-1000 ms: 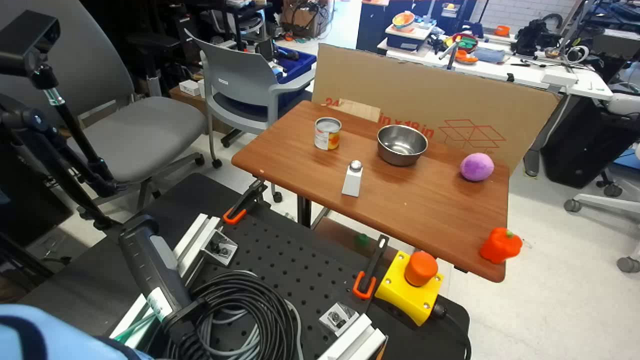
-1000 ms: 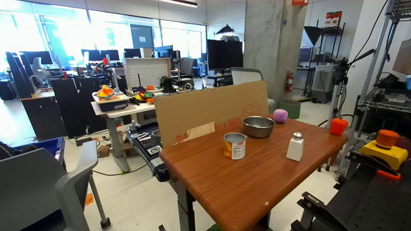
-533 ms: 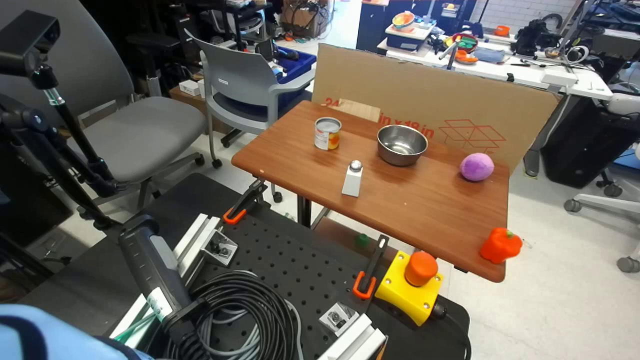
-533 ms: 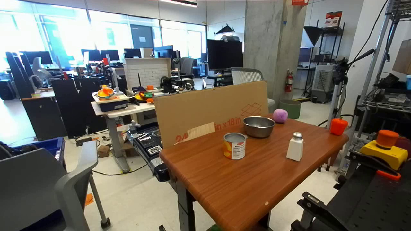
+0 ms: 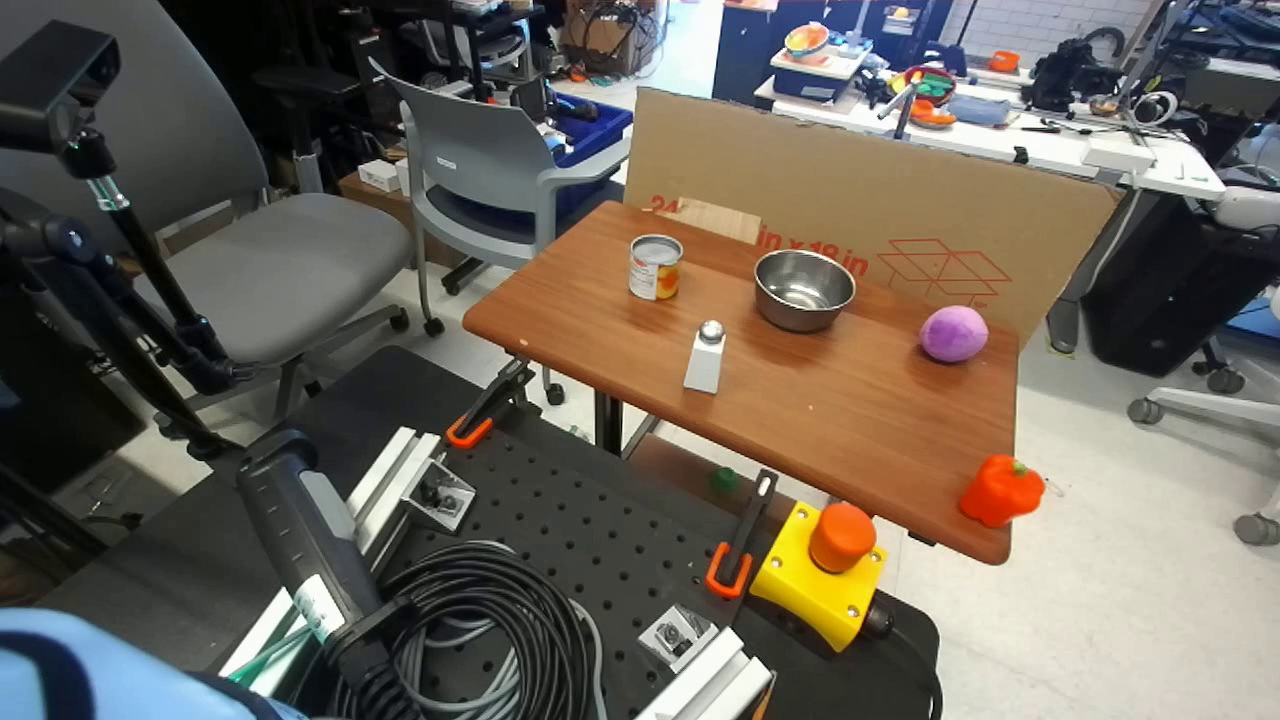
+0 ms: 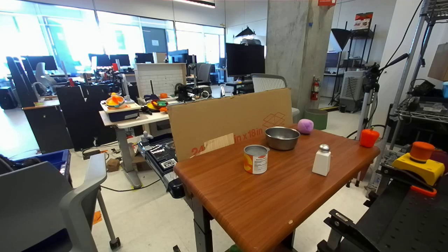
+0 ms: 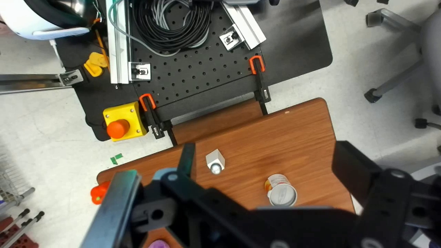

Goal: Move the orange can closer to the edge

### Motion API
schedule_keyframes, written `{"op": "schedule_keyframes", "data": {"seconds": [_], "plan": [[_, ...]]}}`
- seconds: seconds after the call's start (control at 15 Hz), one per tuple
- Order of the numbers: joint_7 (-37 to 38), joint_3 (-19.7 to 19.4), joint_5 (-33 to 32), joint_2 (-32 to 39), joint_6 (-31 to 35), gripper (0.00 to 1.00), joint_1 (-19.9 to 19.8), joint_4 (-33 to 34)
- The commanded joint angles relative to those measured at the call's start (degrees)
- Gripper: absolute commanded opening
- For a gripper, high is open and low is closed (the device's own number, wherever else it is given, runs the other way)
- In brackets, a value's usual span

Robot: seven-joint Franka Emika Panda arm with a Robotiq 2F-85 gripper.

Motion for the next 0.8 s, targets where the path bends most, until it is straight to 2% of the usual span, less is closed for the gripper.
{"op": "schedule_keyframes", "data": {"seconds": [0.0, 0.2, 0.4, 0.73], "plan": [[0.18, 1.87, -0.89, 2.4, 11.45, 1.0, -0.61, -5.04], [2.32, 3.89, -2.9, 8.5, 25.32, 1.0, -0.93, -10.72], [6.1, 5.6, -7.13, 18.05, 37.79, 1.0, -1.38, -13.02], [16.66, 5.97, -16.3, 36.14, 48.91, 1.0, -1.35, -6.68]]}}
